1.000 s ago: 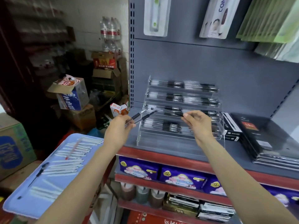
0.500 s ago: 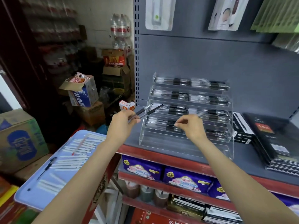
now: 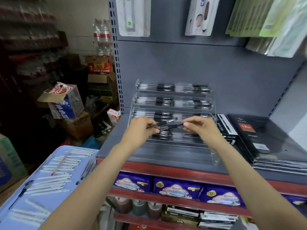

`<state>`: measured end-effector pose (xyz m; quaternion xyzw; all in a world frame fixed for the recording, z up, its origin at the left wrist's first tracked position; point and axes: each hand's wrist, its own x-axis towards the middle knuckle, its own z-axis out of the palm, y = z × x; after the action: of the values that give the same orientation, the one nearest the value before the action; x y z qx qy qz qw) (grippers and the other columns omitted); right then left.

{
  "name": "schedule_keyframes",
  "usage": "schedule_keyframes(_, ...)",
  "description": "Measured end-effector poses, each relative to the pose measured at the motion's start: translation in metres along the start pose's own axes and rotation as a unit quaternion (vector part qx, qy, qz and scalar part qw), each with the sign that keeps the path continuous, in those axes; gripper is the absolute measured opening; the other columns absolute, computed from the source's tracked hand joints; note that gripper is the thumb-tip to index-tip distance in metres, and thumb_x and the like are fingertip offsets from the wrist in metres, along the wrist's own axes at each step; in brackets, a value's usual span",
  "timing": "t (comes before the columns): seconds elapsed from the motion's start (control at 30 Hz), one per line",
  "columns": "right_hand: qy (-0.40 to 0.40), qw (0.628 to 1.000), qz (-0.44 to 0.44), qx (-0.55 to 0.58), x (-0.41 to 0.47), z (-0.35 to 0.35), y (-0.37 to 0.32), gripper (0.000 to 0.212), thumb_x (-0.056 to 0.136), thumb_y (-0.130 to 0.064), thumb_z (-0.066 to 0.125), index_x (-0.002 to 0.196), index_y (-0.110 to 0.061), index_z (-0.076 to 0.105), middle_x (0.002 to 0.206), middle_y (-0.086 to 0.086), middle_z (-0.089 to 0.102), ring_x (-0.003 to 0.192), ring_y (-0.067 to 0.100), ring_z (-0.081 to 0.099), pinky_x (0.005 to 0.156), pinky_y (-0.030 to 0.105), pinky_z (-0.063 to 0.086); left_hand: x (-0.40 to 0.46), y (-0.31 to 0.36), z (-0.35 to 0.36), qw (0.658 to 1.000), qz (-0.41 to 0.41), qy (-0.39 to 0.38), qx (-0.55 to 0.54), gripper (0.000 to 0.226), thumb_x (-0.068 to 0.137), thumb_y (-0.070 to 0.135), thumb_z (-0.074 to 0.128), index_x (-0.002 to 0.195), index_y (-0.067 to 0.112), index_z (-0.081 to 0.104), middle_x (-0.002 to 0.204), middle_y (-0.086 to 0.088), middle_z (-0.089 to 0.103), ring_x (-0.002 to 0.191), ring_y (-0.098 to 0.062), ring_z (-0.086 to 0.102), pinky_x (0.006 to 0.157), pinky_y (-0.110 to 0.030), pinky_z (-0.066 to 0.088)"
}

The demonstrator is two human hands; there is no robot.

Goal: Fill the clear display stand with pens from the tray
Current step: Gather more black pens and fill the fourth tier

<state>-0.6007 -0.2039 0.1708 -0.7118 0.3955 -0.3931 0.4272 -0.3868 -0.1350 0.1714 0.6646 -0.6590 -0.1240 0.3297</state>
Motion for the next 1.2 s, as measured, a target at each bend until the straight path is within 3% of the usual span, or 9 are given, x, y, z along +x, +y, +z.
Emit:
schedule_keyframes(0.07,0.053,0.998,0.004,0.016,-0.002,-0.016,0.006,0.013,0.084,0.001,0.063,0.093,-0.001,0.071,0.078,0.001,0.069,0.065,0.001,0.065,0.069,0.012,0.053,0.012,0.016,0.014,0.999,0.006,-0.009,-0.041,0.020,0.080,0.021,0.072,0.065,0.028,0.062,0.081,0.001,0.071,0.083,-0.016,0.064,0.075,-0.029,0.049)
schedule_keyframes(0.13,0.090,0.996,0.016,0.011,-0.005,-0.032,0.015,0.012,0.083,0.001,0.064,0.093,-0.002,0.071,0.079,0.003,0.069,0.065,0.003,0.064,0.069,0.012,0.051,0.024,0.028,0.028,0.999,0.013,-0.023,-0.042,0.021,0.080,0.018,0.072,0.065,0.028,0.060,0.083,0.000,0.072,0.083,-0.016,0.064,0.075,-0.029,0.048)
schedule_keyframes(0.3,0.195,0.967,0.054,-0.152,-0.006,-0.059,0.049,0.042,0.079,-0.012,0.072,0.119,-0.013,0.060,0.112,0.005,0.057,0.100,0.017,0.057,0.092,0.027,0.045,0.050,0.046,0.061,0.998,-0.009,-0.054,0.026,0.007,0.084,0.022,0.068,0.078,0.018,0.068,0.080,-0.004,0.067,0.081,-0.021,0.062,0.074,-0.033,0.050)
schedule_keyframes(0.37,0.186,0.969,0.082,-0.139,-0.007,-0.067,0.059,0.054,0.079,-0.010,0.072,0.129,-0.013,0.051,0.117,0.007,0.053,0.103,0.019,0.056,0.092,0.030,0.045,0.056,0.049,0.071,0.996,-0.019,-0.064,0.052,0.008,0.085,0.021,0.066,0.082,0.015,0.069,0.078,-0.004,0.068,0.077,-0.022,0.063,0.072,-0.034,0.051)
schedule_keyframes(0.47,0.130,0.984,0.116,-0.046,-0.007,-0.071,0.064,0.049,0.084,-0.006,0.067,0.130,-0.008,0.051,0.114,0.011,0.062,0.096,0.024,0.062,0.085,0.032,0.052,0.058,0.054,0.082,0.995,-0.015,-0.061,0.084,0.007,0.087,0.020,0.064,0.086,0.016,0.069,0.074,0.003,0.063,0.072,-0.017,0.058,0.065,-0.028,0.043)
schedule_keyframes(0.67,0.126,0.985,0.116,-0.012,-0.007,-0.070,0.062,0.040,0.088,-0.001,0.060,0.127,-0.006,0.054,0.098,0.006,0.062,0.080,0.016,0.061,0.058,0.009,0.051,0.059,0.054,0.094,0.992,0.002,-0.056,0.112,0.009,0.086,0.019,0.066,0.091,0.013,0.069,0.085,-0.002,0.066,0.085,-0.023,0.063,0.076,-0.035,0.052)
schedule_keyframes(0.8,0.128,0.984,0.116,-0.036,-0.008,-0.069,0.061,0.042,0.089,-0.004,0.060,0.130,-0.011,0.053,0.102,0.003,0.061,0.089,0.017,0.061,0.069,0.018,0.051,0.053,0.050,0.093,0.991,0.082,-0.062,0.085,0.033,0.092,0.035,0.055,0.116,0.012,0.061,0.098,0.003,0.046,0.094,-0.021,0.055,0.085,-0.031,0.045)
schedule_keyframes(0.93,0.127,0.984,0.110,-0.064,-0.008,-0.069,0.061,0.042,0.090,-0.007,0.060,0.130,-0.014,0.054,0.111,0.005,0.064,0.094,0.019,0.063,0.083,0.030,0.054,0.054,0.045,0.090,0.977,0.133,-0.111,0.123,0.039,0.098,0.028,0.044,0.134,0.018,0.049,0.103,0.002,0.041,0.081,-0.015,0.049,0.078,-0.028,0.041)
schedule_keyframes(1.2,0.132,0.982,0.111,-0.074,-0.009,-0.067,0.062,0.042,0.090,-0.008,0.060,0.131,-0.015,0.054,0.114,0.006,0.065,0.097,0.021,0.065,0.092,0.041,0.053,0.067,0.065,0.096,0.957,0.129,-0.165,0.201,0.039,0.093,0.013,0.054,0.132,0.017,0.051,0.117,-0.009,0.053,0.111,-0.027,0.051,0.093,-0.034,0.043)
